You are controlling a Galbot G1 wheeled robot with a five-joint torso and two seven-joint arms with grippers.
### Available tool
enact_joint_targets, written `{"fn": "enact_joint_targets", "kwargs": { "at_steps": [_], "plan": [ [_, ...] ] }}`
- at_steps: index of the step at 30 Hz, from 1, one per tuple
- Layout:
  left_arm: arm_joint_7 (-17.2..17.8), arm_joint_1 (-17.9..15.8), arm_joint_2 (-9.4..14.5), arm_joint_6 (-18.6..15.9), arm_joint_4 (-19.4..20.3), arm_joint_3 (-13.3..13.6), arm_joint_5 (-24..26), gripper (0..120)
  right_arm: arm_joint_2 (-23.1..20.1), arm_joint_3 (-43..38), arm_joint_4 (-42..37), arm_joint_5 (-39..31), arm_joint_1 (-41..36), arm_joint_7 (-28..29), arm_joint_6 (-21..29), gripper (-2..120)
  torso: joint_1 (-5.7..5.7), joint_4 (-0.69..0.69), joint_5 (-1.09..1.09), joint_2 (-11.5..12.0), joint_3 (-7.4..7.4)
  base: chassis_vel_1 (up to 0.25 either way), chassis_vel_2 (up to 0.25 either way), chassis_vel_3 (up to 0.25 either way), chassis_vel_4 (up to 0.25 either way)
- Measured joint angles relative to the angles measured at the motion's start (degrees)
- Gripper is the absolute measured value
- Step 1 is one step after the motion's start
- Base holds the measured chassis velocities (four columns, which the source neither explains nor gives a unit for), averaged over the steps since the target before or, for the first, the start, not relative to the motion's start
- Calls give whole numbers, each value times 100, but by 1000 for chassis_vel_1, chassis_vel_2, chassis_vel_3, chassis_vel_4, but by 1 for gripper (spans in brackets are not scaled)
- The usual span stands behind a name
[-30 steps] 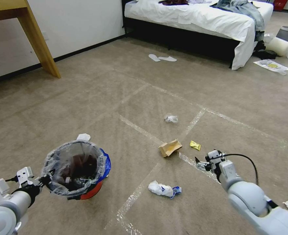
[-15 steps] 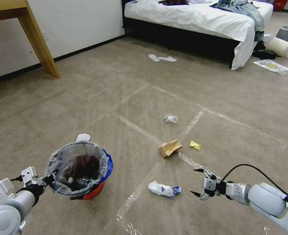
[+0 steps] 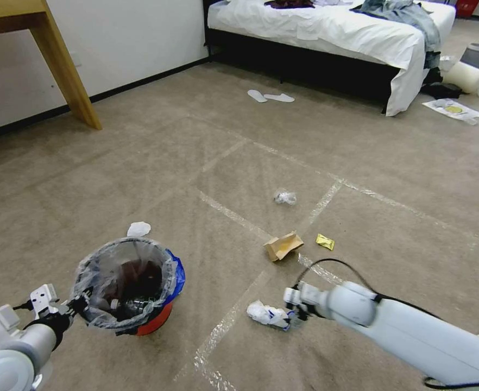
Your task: Pick up the trash bin and place the garbage on the floor into it.
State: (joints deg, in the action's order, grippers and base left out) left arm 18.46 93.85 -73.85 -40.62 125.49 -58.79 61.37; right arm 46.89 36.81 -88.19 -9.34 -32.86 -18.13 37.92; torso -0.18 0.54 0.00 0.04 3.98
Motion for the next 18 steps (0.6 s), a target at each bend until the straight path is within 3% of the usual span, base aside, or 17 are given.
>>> {"fn": "enact_joint_targets", "kwargs": {
  "at_steps": [11,18],
  "plan": [
    [-33,78,-56,49,28,-91,-30,1,457,249,527,7,27,74,-23,90,0,2,0,0,-1,0,0,0,0],
    [-34,63,-49,57,24,-121,-14,1,472,246,607,-42,0,50,-115,73,0,2,0,0,-1,0,0,0,0]
  ]
}}
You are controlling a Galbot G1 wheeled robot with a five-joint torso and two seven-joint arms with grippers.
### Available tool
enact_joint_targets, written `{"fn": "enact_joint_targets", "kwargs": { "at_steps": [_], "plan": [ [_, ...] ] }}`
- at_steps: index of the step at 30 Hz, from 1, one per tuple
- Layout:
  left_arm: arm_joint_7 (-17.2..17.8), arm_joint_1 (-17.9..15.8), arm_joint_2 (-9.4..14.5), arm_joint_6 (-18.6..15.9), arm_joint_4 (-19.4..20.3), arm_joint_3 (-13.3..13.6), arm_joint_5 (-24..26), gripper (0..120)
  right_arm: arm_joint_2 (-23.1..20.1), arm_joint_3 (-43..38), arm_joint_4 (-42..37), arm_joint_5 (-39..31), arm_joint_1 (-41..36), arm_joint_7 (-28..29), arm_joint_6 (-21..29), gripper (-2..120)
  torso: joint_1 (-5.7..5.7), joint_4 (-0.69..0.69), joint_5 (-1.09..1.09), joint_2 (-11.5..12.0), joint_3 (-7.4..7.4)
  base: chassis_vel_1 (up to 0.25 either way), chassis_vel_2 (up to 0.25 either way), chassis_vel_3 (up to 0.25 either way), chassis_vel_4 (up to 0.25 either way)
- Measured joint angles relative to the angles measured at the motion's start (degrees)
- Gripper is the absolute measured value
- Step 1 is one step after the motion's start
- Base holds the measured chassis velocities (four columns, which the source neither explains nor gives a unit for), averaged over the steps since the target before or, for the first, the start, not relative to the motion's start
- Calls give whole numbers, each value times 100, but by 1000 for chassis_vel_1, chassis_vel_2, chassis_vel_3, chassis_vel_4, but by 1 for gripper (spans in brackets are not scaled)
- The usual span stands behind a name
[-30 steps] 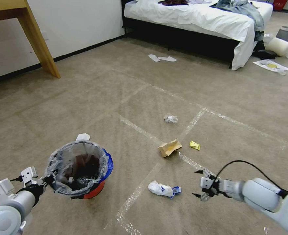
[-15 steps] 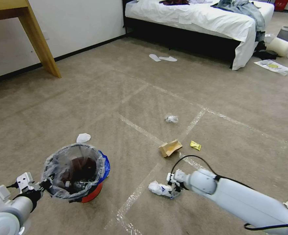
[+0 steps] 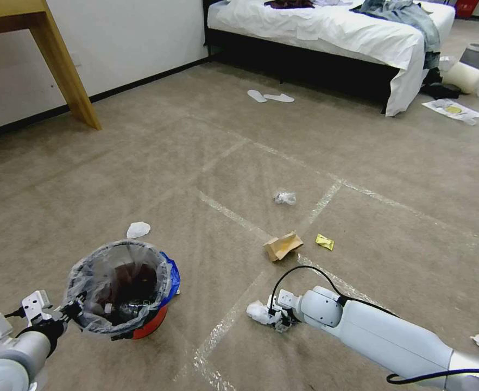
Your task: Pick up the trash bin and place the garbage on the floor into it.
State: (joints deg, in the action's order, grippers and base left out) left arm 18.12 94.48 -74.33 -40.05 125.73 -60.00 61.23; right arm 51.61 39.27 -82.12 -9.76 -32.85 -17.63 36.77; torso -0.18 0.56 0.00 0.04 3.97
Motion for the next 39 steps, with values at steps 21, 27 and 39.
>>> {"fn": "enact_joint_targets", "kwargs": {
  "at_steps": [21,27,39],
  "plan": [
    [0,60,16,3,41,-32,15,1,-74,-339,-68,-77,-335,136,-278,2,0,-1,-1,0,0,0,0,0,0],
    [5,51,46,2,43,14,18,1,-214,-823,-336,-243,-505,280,-447,0,0,-1,-1,0,0,0,0,0,0],
    [2,2,164,-19,17,159,42,1,-748,-2332,-1457,-960,-1170,422,-849,0,0,-1,0,-1,0,0,0,0,0]
  ]
}}
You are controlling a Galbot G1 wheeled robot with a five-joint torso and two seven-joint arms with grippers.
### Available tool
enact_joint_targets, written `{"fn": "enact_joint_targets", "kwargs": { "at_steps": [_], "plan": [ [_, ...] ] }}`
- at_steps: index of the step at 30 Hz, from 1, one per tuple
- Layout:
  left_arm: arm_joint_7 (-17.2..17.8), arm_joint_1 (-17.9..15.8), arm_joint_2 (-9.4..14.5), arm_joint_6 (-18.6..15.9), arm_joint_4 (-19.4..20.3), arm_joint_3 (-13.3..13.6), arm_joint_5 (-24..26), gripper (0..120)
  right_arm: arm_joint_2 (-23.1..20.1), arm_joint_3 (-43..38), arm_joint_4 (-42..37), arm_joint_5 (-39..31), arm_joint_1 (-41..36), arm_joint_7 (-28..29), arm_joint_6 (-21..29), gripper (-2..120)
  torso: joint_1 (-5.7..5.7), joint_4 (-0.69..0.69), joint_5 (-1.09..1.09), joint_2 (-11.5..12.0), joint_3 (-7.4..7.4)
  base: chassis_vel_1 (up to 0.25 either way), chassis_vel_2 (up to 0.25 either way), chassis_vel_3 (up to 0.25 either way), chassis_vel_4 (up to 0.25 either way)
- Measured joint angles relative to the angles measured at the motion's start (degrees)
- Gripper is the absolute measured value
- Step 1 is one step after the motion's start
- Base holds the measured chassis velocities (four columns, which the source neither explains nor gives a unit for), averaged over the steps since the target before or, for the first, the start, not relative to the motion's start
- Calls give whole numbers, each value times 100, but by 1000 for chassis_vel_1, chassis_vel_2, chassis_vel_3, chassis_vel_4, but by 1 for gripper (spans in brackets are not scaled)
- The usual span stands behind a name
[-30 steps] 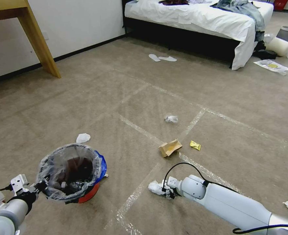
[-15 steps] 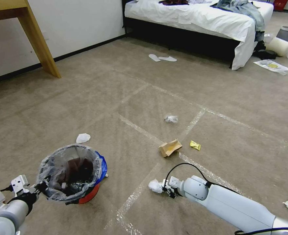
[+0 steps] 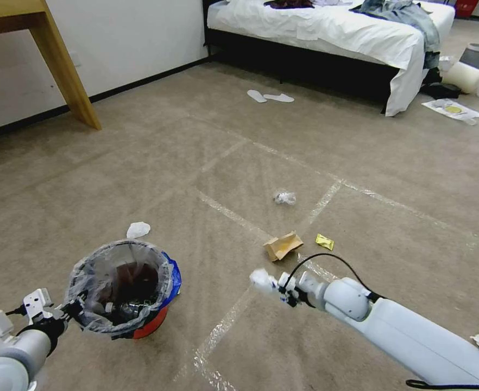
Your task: Pick up the trash bin and place the garbage on the floor into it.
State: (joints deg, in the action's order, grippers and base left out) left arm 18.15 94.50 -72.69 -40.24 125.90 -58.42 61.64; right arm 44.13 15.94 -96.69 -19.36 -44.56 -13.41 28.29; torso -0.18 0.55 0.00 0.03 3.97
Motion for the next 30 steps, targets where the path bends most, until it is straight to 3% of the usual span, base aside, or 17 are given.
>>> {"fn": "enact_joint_targets", "kwargs": {
  "at_steps": [9,11,14,16,19,21,30],
  "plan": [
    [-15,-54,83,-49,-5,161,64,1,5,-1485,-831,-761,-691,258,-547,0,0,1,-1,0,0,0,0,0,0],
    [-18,-79,153,-87,26,218,138,1,7,-1887,-1285,-1300,-838,388,-1017,0,0,1,-1,0,0,0,0,0,0],
    [-21,-103,214,-112,29,247,184,1,-3,-2013,-1613,-1594,-840,434,-1196,0,0,1,0,0,0,0,0,0,0],
    [-21,-113,236,-120,28,254,203,1,-5,-2026,-1752,-1737,-822,458,-1236,0,0,1,-1,0,0,0,0,0,0],
    [-21,-173,319,-149,22,294,278,1,46,-1877,-2467,-2651,-504,725,-1347,0,0,1,0,0,0,0,0,0,0],
    [-20,-193,333,-156,16,315,289,1,102,-1761,-2647,-2865,-326,821,-1361,0,0,0,-1,0,0,0,0,0,0],
    [-14,-240,349,-187,11,403,307,1,525,-786,-2790,-3625,726,1103,-1719,0,0,1,1,0,0,0,0,0,0]
  ]
}}
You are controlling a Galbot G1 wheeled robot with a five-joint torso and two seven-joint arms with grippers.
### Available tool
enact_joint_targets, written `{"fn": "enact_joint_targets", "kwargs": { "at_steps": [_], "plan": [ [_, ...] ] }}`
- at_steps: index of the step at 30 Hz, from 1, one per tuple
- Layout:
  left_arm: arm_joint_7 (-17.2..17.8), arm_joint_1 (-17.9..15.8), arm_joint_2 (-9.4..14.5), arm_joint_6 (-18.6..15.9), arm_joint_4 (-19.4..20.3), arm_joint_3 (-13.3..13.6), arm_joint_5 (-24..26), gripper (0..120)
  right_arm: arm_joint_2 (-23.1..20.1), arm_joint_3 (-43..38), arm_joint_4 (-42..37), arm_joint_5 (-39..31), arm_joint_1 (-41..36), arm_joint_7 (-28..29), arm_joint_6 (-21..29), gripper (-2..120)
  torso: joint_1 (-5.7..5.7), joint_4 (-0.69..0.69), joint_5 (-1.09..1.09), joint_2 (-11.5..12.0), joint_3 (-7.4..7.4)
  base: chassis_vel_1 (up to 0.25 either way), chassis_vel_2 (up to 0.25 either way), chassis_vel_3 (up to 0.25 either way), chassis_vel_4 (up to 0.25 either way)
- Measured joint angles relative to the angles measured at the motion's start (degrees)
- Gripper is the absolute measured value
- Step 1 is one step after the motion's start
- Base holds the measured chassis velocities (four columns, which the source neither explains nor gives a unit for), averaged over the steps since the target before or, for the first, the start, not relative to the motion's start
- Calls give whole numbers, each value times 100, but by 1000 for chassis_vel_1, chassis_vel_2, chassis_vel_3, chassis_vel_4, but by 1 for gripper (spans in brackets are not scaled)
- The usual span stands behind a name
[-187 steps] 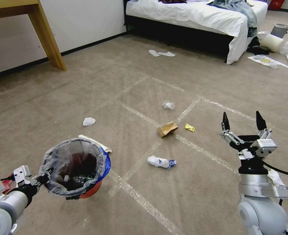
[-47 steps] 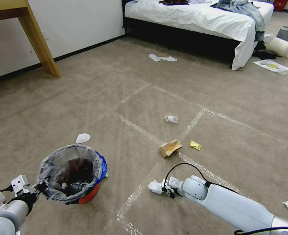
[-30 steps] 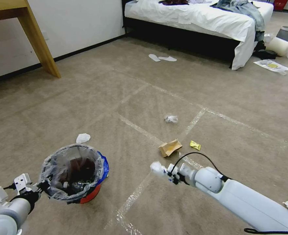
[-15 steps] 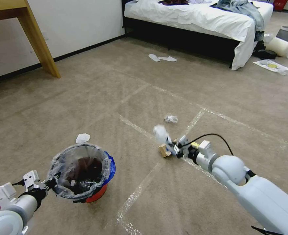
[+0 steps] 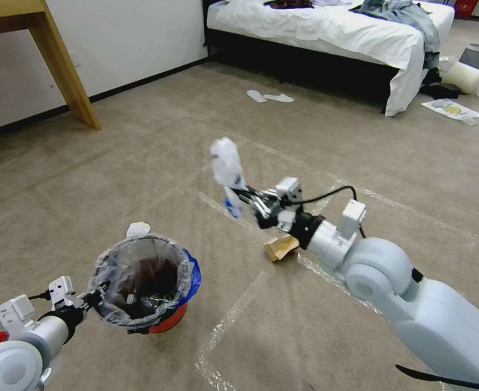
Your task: Pick up the trash bin and place the garbage on the floor into it.
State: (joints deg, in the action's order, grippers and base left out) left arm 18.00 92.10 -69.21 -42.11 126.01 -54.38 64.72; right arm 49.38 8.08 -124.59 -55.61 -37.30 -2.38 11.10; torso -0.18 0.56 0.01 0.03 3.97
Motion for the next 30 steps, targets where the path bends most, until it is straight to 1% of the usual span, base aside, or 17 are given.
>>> {"fn": "enact_joint_targets", "kwargs": {
  "at_steps": [1,3,4,6,7,9,10,12,13,14,16,25,30],
  "plan": [
    [1,5,1,-1,6,7,4,1,150,293,98,-135,241,22,-164,0,0,-1,-1,0,0,0,0,0,0],
    [2,8,2,-2,9,14,8,1,401,693,260,-324,560,40,-324,0,0,-2,0,0,0,0,0,0,0],
    [2,8,2,-2,9,14,8,1,401,693,260,-324,560,40,-324,0,0,-2,0,0,0,0,0,0,0],
    [5,0,2,-6,5,16,9,1,674,1171,462,-474,880,38,-512,0,0,-1,-1,0,0,0,0,0,0],
    [5,0,2,-6,5,16,9,1,674,1171,462,-474,880,38,-512,0,0,-1,-1,0,0,0,0,0,0],
    [14,-2,2,-7,8,14,24,1,1008,1733,782,-552,1228,-50,-713,0,0,-1,0,0,0,0,0,0,0],
    [14,-2,2,-7,8,14,24,1,1008,1733,782,-552,1228,-50,-713,0,0,-1,0,0,0,0,0,0,0],
    [25,-1,0,-7,35,13,44,1,1288,2109,1061,-552,1423,-142,-845,0,0,-1,0,0,0,0,0,0,0],
    [25,-1,0,-7,35,13,44,1,1288,2109,1061,-552,1423,-142,-845,0,0,-1,0,0,0,0,0,0,0],
    [30,-1,-7,-7,54,11,52,1,1458,2321,1241,-534,1495,-188,-903,0,0,-2,0,0,0,0,0,0,0],
    [41,7,-9,-7,87,3,73,1,1601,2584,1443,-465,1520,-231,-933,0,-1,-2,0,0,0,0,0,0,0],
    [72,24,-6,-7,227,-51,157,1,1795,3086,1857,-194,1367,-309,-1014,0,-1,-1,-1,0,0,0,0,0,0],
    [85,53,12,-7,282,-112,200,1,1769,3196,1927,-93,1243,-334,-1015,0,0,0,-1,0,0,0,0,0,0]
  ]
}}
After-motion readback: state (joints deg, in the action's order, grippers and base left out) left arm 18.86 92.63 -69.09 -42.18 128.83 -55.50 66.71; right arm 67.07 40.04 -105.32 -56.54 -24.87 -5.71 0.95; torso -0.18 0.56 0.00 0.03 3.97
